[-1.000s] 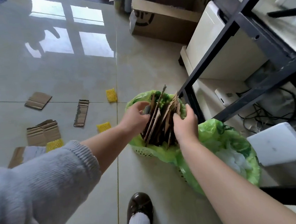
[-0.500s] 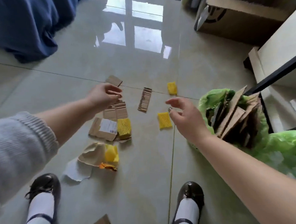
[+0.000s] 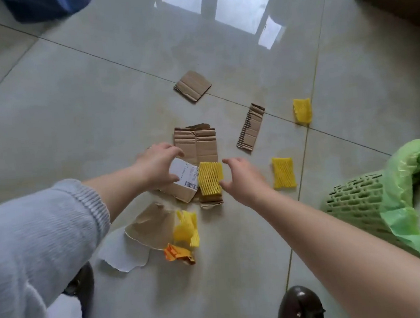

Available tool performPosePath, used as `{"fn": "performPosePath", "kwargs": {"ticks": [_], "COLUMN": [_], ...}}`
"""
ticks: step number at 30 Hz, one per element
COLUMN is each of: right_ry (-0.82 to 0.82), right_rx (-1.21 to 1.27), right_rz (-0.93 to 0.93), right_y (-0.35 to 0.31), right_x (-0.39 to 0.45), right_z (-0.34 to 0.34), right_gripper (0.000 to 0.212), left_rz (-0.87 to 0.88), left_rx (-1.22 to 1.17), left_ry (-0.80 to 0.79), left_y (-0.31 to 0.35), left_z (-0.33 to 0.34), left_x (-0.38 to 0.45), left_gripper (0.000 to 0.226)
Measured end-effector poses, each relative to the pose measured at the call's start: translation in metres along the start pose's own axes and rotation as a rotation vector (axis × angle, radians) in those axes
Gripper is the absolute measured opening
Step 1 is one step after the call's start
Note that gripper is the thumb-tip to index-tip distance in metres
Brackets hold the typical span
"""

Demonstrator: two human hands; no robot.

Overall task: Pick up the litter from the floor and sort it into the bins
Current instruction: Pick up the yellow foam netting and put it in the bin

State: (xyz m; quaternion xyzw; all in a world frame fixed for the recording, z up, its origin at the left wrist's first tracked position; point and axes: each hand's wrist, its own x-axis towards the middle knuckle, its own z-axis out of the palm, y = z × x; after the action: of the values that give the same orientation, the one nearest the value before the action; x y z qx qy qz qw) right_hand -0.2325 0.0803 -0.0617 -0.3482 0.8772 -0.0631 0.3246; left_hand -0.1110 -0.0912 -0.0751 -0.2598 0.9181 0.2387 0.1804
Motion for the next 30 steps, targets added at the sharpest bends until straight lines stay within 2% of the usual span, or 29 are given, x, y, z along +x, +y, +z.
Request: {"fn": "performPosePath", "kwargs": {"ticks": [3, 7, 9, 12, 15, 18, 20, 22, 24, 26, 30], "right_ry": [0.040, 0.098, 0.114, 0.127, 0.172, 0.315, 0.413, 0.468, 0.448, 0.383, 0.310], "right_rx": [-0.106, -0.159, -0.191, -0.170, 0.092, 0.389, 0.435, 0.420, 0.409, 0.373, 0.307], "right_rz": [-0.066, 0.025, 0.077, 0.106, 0.126, 0.241, 0.329, 0.414, 0.507, 0.554, 0.543], "right_y": [0.002, -0.001, 0.000, 0.005, 0.015, 0.037, 0.059, 0.082, 0.100, 0.112, 0.121], "right_x": [0.017, 0.029, 0.030, 0.032, 0.030, 0.022, 0.017, 0.013, 0.011, 0.010, 0.015], "right_z": [0.017, 0.034, 0.040, 0.042, 0.034, 0.016, 0.003, -0.006, -0.009, -0.007, -0.001], "right_gripper": [0.069, 0.074, 0.065, 0.039, 0.012, 0.018, 0.017, 0.013, 0.016, 0.019, 0.016], "left_rz": [0.114, 0.215, 0.290, 0.342, 0.534, 0.893, 1.049, 1.102, 1.085, 1.087, 1.229], "left_rx": [0.055, 0.080, 0.146, 0.178, 0.207, 0.347, 0.476, 0.602, 0.714, 0.747, 0.664], "left_ry": [0.023, 0.028, 0.008, 0.011, -0.023, -0.144, -0.289, -0.437, -0.532, -0.525, -0.357], "left_y": [0.001, 0.010, 0.017, 0.025, 0.025, 0.018, 0.016, 0.017, 0.018, 0.019, 0.023], "left_z": [0.009, 0.016, 0.019, 0.019, 0.016, 0.017, 0.021, 0.029, 0.040, 0.050, 0.051], "left_x": [0.013, 0.021, 0.024, 0.028, 0.022, 0.004, -0.008, -0.015, -0.018, -0.020, -0.025], "left_gripper": [0.060, 0.056, 0.057, 0.056, 0.042, 0.048, 0.057, 0.056, 0.048, 0.034, 0.015]}}
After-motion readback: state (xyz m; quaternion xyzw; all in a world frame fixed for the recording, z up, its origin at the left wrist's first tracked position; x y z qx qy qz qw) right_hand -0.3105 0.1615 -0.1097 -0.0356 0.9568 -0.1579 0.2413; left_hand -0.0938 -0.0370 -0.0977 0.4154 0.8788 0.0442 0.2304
